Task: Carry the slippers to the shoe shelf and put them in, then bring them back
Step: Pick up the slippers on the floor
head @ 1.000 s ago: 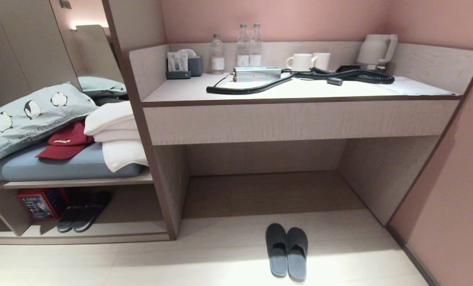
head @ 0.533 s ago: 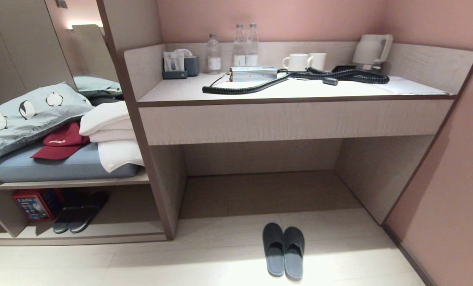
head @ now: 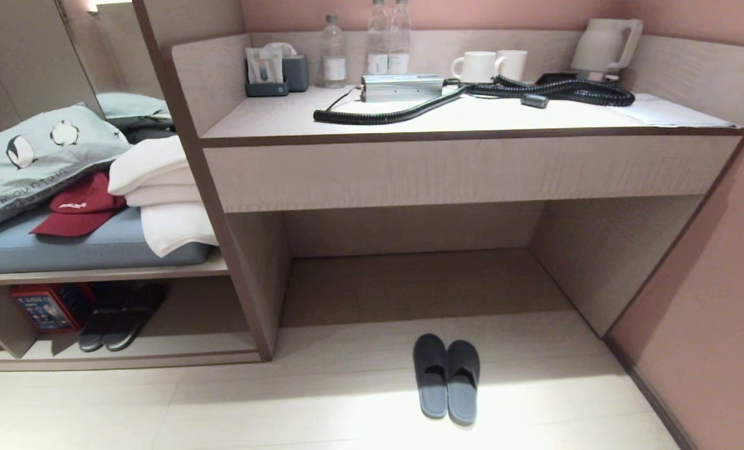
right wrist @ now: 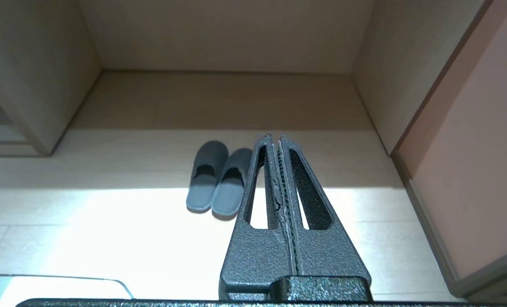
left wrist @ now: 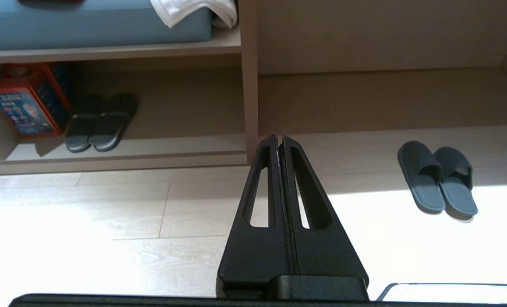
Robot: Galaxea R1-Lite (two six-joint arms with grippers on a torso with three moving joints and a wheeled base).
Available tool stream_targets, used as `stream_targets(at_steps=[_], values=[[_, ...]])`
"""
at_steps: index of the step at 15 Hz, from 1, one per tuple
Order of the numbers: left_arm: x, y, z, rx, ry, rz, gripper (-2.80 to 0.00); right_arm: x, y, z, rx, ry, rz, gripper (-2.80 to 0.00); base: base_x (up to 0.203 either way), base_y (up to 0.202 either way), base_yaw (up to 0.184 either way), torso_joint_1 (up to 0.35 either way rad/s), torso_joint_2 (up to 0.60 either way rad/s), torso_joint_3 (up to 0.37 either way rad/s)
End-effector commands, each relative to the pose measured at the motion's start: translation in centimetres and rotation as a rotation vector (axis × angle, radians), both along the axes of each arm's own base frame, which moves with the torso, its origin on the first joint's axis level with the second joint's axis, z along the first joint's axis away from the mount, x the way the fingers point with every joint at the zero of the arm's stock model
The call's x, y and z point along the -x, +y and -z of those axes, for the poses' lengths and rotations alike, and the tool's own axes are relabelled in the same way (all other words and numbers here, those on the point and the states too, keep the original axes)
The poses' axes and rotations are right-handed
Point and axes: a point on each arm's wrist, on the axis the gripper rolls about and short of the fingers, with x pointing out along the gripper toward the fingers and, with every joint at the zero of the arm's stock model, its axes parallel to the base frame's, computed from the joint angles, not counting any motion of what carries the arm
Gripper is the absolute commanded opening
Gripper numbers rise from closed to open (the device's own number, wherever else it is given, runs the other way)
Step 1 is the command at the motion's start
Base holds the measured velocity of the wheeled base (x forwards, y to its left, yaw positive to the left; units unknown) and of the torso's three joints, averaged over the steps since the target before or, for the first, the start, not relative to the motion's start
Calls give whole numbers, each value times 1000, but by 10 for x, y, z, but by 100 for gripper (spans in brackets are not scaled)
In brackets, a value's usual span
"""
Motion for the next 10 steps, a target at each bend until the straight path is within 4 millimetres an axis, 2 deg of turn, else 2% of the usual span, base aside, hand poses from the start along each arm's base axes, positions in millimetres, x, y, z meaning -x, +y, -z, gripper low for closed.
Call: stream_targets(at_steps=[1, 10], values=[[0, 0, 0, 1, 1, 0, -280, 0, 0, 0, 0, -3, 0, -280, 0, 0, 0, 7, 3, -207], [0, 0, 0, 1, 1, 0, -280, 0, 0, 0, -7, -2, 3, -280, 0, 0, 0, 3, 2, -199]])
